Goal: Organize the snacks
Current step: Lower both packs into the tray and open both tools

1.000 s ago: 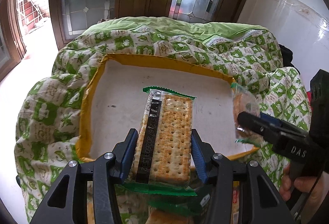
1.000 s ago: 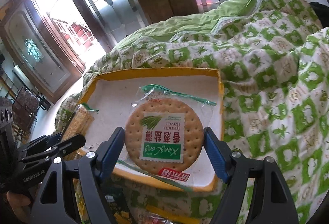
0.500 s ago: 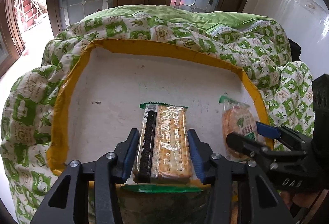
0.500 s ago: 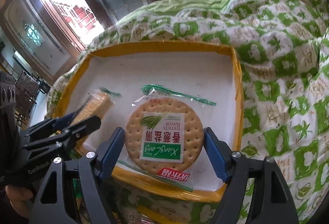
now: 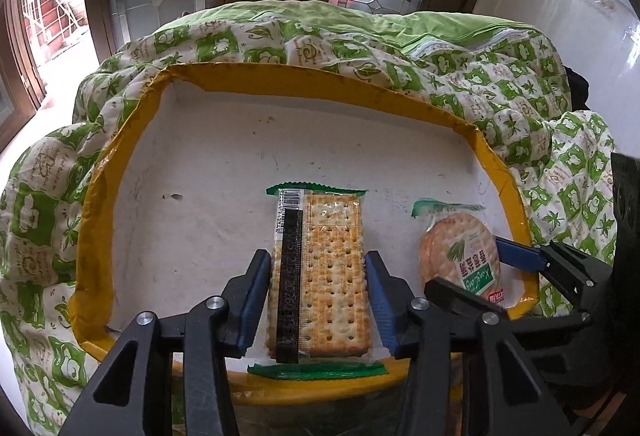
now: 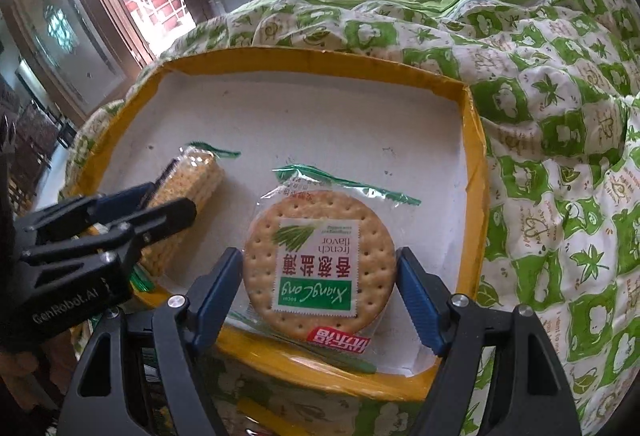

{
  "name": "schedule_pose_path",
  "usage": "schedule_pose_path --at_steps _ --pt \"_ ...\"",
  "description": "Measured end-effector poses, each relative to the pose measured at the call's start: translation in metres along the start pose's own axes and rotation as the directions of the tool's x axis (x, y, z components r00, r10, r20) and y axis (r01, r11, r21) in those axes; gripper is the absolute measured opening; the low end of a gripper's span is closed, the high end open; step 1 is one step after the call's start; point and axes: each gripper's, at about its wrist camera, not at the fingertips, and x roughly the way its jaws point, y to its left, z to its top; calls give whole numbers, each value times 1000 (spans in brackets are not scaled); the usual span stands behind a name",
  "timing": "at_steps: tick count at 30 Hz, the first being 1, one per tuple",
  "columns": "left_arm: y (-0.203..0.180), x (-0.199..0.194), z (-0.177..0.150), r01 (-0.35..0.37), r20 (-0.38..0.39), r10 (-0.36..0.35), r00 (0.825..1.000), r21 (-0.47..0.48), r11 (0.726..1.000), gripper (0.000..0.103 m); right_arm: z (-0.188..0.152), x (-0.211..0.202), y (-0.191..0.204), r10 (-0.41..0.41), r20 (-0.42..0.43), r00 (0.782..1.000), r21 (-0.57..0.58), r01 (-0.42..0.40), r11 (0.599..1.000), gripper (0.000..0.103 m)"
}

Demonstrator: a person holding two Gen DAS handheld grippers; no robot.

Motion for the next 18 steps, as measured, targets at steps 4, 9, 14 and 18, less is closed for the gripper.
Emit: schedule_pose_path --at_steps 4,9,14,18 --pt "0 1 0 -3 -7 3 1000 3 1000 50 -3 6 9 -51 -12 999 -65 50 997 77" --pt "-1 4 0 -9 -13 9 1000 8 1000 50 -3 7 8 -52 -13 999 -67 51 996 77" --pt "0 5 0 -4 -11 4 1000 -4 1000 50 -3 5 8 -61 -8 998 -67 61 996 77" --pt "-1 4 -1 -7 -12 7 1000 3 1000 50 -5 -2 11 -74 -8 997 -77 74 994 83"
